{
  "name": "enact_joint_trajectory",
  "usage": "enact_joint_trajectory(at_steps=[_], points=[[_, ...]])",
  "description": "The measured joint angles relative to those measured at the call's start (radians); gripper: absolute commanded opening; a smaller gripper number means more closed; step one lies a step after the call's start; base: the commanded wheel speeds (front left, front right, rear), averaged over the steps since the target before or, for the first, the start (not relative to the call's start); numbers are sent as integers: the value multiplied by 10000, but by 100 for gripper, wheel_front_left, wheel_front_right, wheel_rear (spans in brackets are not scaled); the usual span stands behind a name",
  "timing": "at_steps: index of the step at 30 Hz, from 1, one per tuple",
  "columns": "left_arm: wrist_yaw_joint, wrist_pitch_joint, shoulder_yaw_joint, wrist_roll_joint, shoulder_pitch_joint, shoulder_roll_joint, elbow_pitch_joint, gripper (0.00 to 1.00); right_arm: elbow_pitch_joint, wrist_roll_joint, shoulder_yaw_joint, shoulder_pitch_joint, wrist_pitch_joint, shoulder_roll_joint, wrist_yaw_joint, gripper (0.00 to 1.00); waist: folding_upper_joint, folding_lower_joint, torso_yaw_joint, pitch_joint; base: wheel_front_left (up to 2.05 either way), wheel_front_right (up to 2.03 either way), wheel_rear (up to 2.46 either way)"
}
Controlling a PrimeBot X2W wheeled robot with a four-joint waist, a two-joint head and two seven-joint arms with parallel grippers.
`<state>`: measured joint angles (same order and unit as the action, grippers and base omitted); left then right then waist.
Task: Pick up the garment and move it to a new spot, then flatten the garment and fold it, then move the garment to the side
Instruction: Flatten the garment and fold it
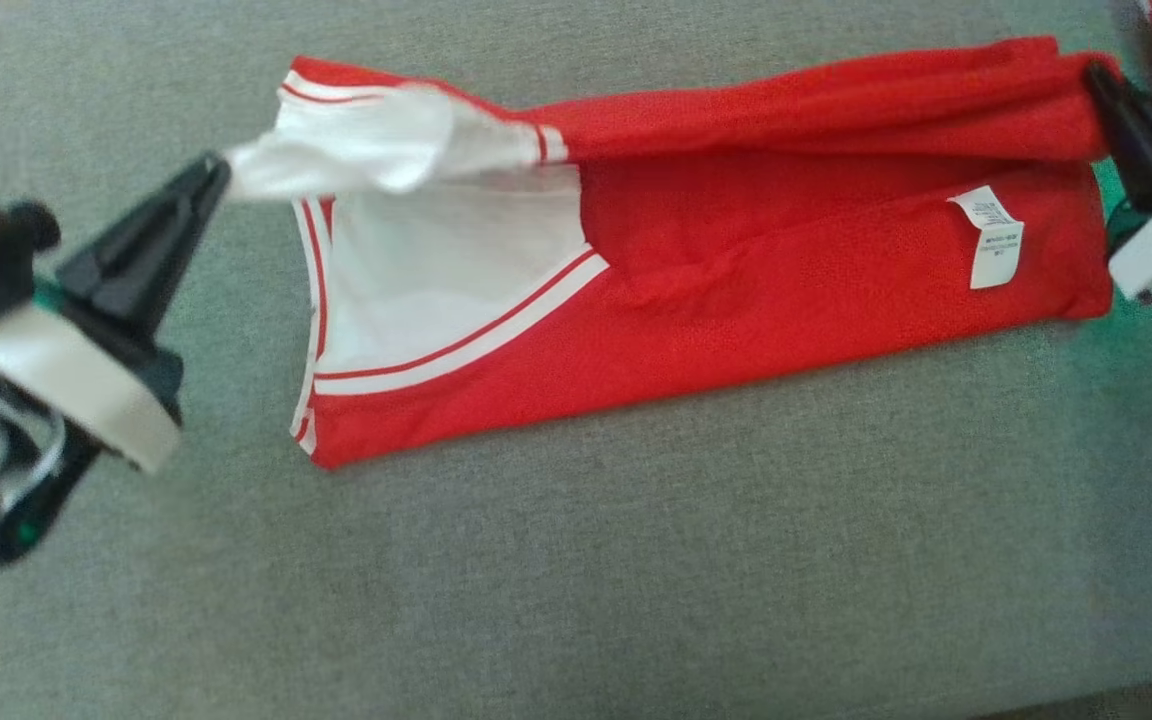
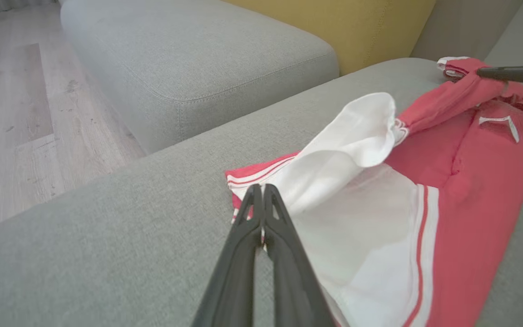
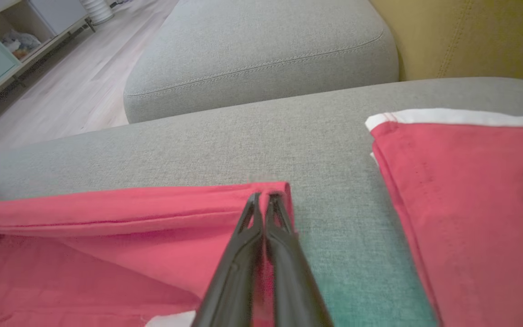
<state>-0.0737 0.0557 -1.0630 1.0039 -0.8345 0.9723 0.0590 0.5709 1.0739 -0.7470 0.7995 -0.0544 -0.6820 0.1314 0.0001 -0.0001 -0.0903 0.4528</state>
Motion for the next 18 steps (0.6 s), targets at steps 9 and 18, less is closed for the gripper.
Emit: enact_joint_trajectory(at_steps=[9,18], points=[[-734,537,-280,309,1278,136,861,0,-382,-180,441,-985,-105,-224,0,0,0,0,101,-112,0,0,0],[-1020,1039,-489,453,1892,-178,840,0,-583,-464,1127,-1648,-19,-130,0,0,0,1,177,-64,0,0,0]])
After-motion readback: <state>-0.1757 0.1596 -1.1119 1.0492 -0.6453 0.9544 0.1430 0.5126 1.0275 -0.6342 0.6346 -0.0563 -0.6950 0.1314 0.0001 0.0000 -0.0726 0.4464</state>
